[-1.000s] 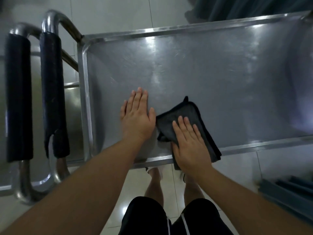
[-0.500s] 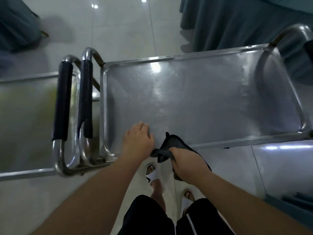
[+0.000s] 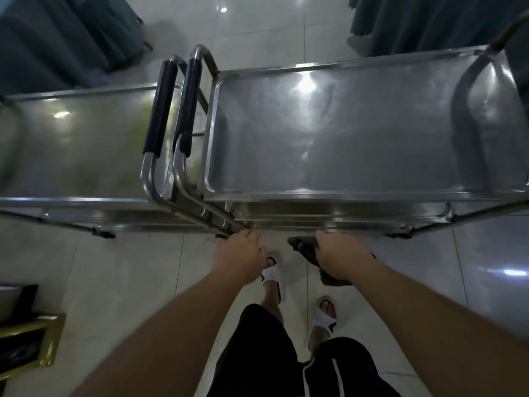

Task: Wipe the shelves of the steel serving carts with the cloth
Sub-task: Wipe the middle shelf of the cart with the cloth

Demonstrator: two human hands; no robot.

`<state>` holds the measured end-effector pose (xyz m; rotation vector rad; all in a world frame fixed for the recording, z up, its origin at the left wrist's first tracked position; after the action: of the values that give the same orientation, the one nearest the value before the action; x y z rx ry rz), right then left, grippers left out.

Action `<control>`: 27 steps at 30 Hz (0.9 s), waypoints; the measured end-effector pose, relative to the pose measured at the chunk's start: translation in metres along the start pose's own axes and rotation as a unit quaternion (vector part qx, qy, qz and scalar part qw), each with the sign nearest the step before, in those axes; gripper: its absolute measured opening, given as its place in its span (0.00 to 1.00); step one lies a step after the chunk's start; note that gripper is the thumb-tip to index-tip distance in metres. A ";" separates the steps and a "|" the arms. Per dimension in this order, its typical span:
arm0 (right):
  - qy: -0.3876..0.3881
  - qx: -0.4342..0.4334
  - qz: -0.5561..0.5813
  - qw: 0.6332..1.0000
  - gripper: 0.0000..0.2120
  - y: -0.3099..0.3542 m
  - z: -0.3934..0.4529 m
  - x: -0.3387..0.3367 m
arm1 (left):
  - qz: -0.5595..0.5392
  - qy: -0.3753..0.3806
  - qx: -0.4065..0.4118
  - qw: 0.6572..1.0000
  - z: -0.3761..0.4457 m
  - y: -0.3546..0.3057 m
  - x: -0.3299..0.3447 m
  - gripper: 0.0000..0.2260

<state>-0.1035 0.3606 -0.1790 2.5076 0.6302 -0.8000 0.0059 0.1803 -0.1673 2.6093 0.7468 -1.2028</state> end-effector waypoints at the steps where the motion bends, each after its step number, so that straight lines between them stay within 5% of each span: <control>1: 0.011 0.010 0.003 1.000 0.08 -0.003 -0.003 0.008 | 0.003 0.011 -0.001 1.000 -0.005 0.001 0.009 0.23; 9: 0.044 0.082 0.040 0.995 0.12 0.001 0.006 0.058 | 0.019 0.053 -0.011 0.998 -0.005 0.039 0.051 0.24; 14: -0.013 0.115 0.090 0.989 0.09 0.019 0.038 0.071 | 0.014 0.077 -0.016 0.997 0.020 0.078 0.076 0.24; 27: -0.134 0.035 0.104 0.985 0.09 0.067 0.166 0.067 | -0.069 0.055 -0.041 0.995 0.122 0.136 0.125 0.24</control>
<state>-0.0891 0.2393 -0.3254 2.4170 0.2480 -1.0696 0.0623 0.0662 -0.3488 2.6092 0.9914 -1.0447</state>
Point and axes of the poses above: each hand's wrist, its own z-axis towards the middle knuckle, its own x-axis out of the palm, y = z × x, the point moved 10 cm from there along z, towards the middle knuckle, and after that the axes turned 5 degrees about y, right-handed, at the moved point
